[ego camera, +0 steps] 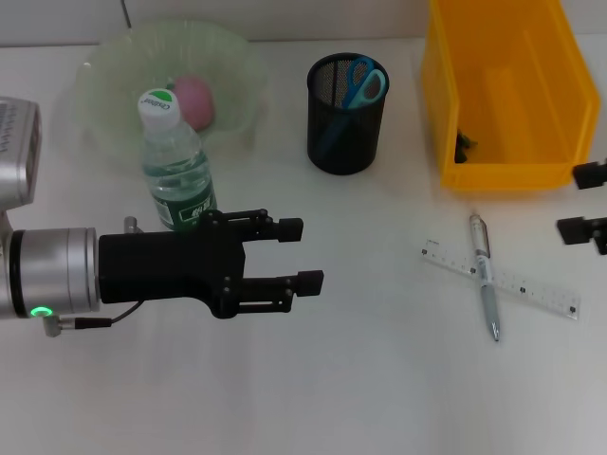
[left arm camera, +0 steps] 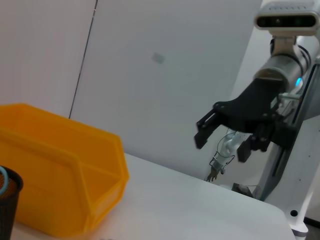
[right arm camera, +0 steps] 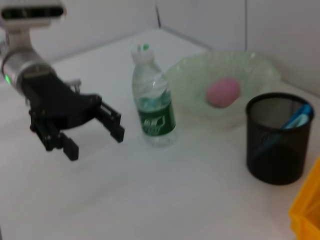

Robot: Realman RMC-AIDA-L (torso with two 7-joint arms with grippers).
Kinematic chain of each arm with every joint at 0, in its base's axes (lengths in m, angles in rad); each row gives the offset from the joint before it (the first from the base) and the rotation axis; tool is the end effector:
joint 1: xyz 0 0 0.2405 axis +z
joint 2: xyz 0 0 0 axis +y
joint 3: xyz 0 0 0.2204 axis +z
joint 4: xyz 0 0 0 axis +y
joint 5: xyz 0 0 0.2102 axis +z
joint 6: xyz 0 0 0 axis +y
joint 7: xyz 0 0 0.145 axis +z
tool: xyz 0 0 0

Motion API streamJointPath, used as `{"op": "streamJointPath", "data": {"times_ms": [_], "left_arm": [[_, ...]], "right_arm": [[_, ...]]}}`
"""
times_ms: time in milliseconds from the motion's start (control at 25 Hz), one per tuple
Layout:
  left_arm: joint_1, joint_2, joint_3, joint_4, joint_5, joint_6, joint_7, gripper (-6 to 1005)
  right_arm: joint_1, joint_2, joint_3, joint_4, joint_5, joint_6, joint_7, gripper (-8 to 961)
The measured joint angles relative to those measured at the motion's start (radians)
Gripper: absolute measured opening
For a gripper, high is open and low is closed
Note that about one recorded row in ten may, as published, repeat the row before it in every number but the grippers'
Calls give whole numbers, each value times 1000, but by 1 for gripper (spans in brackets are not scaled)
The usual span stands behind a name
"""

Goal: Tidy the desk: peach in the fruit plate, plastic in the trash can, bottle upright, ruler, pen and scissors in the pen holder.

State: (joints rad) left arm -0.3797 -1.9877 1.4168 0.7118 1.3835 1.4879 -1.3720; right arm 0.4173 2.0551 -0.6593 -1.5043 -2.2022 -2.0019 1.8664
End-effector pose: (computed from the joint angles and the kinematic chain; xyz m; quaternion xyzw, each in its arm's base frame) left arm -0.2032 0.2806 -0.0148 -0.9421 -0.1709 -0.2866 0.0316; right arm 0.2000 0.2772 0.1403 -0.9660 0.2048 0.0597 0.1458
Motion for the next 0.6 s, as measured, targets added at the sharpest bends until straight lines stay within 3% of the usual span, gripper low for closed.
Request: {"op": "streamJointPath", "data": {"times_ms": [160, 360, 600], "left_arm": [[14, -18, -13, 0, 24, 12, 3, 725], [16, -31, -14, 0, 40, 15, 0, 724], [18, -35, -11, -4, 42, 16, 0, 723]], "right_arm": [[70, 26, -134, 23, -144, 81, 38, 739], [112, 23, -302, 156, -191, 252, 64, 739], [136, 22, -390, 246, -202, 338, 64, 739]]}}
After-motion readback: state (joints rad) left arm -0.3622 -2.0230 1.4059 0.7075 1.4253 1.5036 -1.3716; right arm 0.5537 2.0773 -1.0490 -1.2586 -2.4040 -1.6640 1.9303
